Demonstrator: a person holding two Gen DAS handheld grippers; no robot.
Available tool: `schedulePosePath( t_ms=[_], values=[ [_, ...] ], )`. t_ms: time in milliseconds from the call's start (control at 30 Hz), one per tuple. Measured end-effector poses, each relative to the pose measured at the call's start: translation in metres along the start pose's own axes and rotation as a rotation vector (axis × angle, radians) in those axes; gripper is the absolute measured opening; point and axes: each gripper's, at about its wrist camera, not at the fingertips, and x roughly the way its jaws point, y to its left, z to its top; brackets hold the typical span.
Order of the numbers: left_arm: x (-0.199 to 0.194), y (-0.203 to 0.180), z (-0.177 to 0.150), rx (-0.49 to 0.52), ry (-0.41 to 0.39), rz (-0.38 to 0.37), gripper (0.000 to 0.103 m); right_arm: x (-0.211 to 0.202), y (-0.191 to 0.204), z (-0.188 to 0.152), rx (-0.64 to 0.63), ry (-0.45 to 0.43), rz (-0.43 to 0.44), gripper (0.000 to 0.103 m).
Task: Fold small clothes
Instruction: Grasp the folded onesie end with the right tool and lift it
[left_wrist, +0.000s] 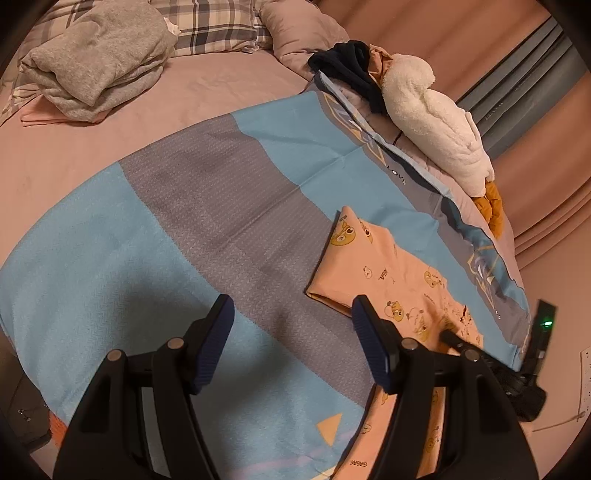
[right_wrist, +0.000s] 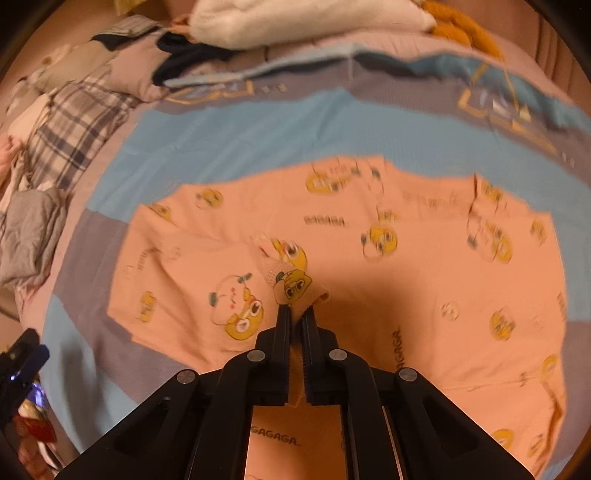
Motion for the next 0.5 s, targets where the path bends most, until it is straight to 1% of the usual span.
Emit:
schedulePosePath(
  t_ms=[233, 367, 433, 500],
  values=[
    [-0.002, -0.003, 0.002, 0.003, -0.002, -0.009, 0.066, -0.055, 0.019, 0.03, -0.077, -0.149, 0.056, 0.006],
    [-0.001, -0.007, 0.001, 0.008, 0.0, -0.014, 0.066, -0.08, 0.027, 0.05, -0.1, -0.217, 0.092, 0.006],
    [-0.001, -0.01, 0.001, 0.014, -0.001, -0.02, 0.066, -0.094, 0.03, 0.055, -0.121, -0.25, 0.097, 0.006],
    [-0.001, -0.012, 0.0, 0.023, -0.001, -0.023, 0.066, -0.102, 0.032, 0.058, -0.133, -0.28, 0.082, 0.006]
  ],
)
